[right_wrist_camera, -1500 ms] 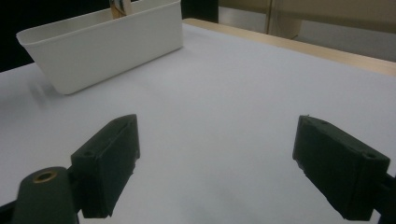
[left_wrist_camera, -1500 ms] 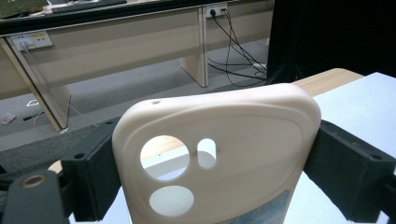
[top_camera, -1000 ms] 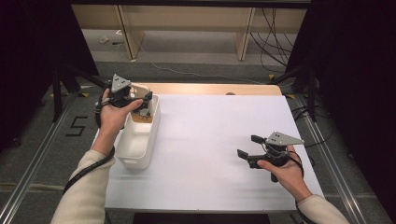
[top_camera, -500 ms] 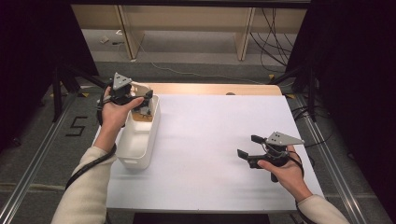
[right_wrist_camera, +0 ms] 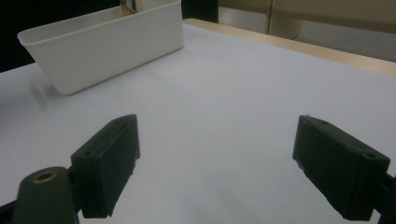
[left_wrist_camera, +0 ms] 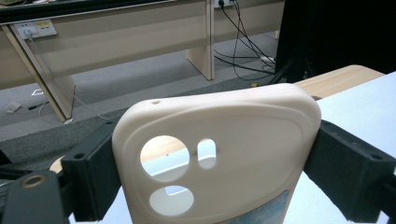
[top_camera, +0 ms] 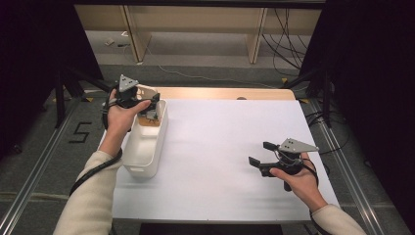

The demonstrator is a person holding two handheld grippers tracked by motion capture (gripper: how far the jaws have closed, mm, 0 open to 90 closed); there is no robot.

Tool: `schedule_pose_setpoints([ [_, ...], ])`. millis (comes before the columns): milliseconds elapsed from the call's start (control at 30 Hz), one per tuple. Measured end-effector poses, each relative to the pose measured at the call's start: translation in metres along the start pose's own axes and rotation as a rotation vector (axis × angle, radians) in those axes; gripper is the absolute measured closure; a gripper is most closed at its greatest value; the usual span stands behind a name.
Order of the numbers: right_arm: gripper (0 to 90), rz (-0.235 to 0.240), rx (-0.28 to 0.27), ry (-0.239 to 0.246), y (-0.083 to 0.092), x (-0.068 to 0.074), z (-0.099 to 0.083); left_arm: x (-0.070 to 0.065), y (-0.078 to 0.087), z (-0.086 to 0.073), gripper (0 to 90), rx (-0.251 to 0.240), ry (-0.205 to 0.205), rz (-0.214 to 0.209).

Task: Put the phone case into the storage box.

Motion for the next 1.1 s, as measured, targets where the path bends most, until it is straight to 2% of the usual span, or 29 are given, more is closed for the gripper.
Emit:
schedule_pose_setpoints([
  [1100, 15.6, 0.001, 0.0, -0.001, 0.0, 0.0, 0.0, 0.001, -0.013, 0.005, 11.5, 0.015, 0.003, -0.003],
])
Point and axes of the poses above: each handheld gripper's, and its own axes: y roughly backward along the jaws, z roughly out of its top, x roughly to its left, the point moved 3 cm from there along -y, roughly forward along the jaws, and after that the axes turned 4 degrees about x, right-handed, at the moved point
